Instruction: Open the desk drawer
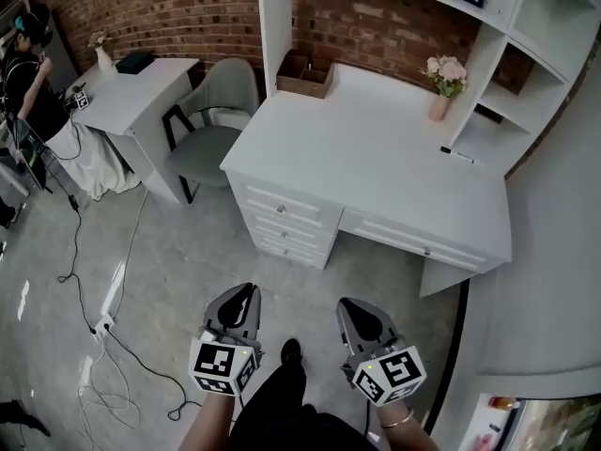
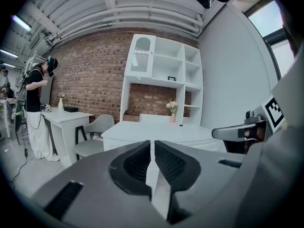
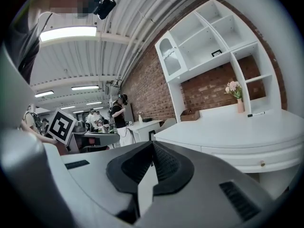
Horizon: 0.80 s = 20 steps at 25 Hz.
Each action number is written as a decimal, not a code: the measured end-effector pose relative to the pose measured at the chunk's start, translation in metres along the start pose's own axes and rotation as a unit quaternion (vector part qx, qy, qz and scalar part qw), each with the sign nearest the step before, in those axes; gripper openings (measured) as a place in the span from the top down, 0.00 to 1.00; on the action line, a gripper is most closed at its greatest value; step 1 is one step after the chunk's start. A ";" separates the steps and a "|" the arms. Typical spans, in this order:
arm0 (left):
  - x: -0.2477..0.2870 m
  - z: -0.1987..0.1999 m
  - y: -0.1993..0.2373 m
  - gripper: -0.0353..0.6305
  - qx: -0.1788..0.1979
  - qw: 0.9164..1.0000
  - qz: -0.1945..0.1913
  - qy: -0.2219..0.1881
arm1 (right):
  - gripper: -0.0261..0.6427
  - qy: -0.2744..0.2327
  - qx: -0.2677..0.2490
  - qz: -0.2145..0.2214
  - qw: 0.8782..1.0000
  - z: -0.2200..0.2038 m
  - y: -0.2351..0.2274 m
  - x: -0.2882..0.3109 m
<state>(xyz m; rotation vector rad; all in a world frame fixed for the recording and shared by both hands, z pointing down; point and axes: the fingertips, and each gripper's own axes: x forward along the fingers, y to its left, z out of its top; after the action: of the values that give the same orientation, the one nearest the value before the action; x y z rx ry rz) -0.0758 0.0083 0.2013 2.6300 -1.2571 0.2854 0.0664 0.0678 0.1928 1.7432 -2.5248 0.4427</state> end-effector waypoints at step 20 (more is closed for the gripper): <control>0.158 -0.060 0.081 0.77 -0.007 0.997 -0.011 0.079 | 0.95 0.061 0.041 0.001 0.997 -0.040 -0.055 0.130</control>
<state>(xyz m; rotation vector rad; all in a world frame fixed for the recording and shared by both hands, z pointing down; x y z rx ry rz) -0.0468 -0.1428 0.3089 2.5501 -1.1733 0.4689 0.0640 -0.0580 0.2676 1.6838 -2.4585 0.6412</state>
